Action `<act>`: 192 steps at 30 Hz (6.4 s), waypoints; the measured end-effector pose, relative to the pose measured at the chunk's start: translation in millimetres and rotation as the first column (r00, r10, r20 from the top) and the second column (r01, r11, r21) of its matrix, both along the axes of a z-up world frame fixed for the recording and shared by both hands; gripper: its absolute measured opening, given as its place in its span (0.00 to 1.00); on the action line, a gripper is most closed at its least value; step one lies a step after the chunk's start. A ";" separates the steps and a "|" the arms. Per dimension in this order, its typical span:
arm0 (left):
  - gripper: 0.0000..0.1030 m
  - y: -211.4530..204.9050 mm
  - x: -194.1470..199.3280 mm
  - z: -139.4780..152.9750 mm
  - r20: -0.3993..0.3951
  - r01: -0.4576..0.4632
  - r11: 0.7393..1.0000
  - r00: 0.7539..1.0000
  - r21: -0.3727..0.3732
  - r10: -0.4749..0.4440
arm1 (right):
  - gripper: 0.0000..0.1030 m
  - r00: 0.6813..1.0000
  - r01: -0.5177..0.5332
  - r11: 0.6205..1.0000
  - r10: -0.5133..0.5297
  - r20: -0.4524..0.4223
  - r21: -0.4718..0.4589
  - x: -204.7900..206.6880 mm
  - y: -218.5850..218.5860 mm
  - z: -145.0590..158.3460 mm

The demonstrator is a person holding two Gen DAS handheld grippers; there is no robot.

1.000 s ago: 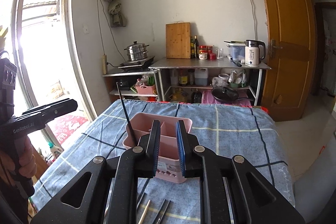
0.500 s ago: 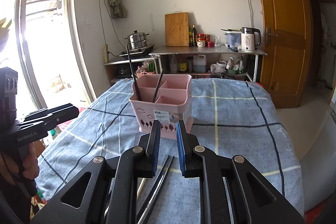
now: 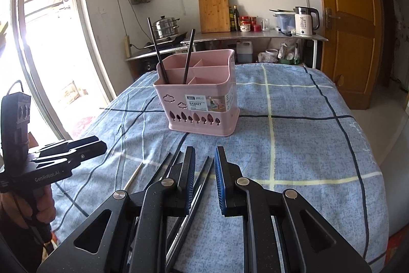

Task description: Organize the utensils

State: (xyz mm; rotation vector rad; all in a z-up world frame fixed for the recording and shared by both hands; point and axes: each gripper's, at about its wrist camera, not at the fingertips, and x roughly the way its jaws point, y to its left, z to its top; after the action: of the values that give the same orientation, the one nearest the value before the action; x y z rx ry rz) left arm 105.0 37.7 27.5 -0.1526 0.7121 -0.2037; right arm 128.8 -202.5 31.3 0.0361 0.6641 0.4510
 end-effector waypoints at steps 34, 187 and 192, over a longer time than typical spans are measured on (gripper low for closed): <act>0.15 -17.0 46.8 -62.8 -0.227 0.005 0.996 0.974 0.091 0.016 | 0.14 0.952 -0.141 0.976 0.089 -0.294 -0.163 76.0 84.9 -86.1; 0.31 -1.5 10.8 21.9 0.065 0.033 0.999 0.997 -0.024 -0.032 | 0.14 1.000 -0.010 0.998 0.012 -0.020 0.062 9.9 -7.5 4.3; 0.31 -7.6 11.5 9.1 0.032 0.038 0.999 0.999 -0.022 -0.037 | 0.14 0.999 -0.006 0.998 0.008 -0.046 0.058 12.5 -7.2 -3.1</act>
State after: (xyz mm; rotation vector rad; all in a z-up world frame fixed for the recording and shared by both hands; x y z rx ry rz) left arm 116.5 30.1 36.6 -0.1574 0.6818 -0.2497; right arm 141.4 -209.7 28.2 0.0992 0.6962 0.4774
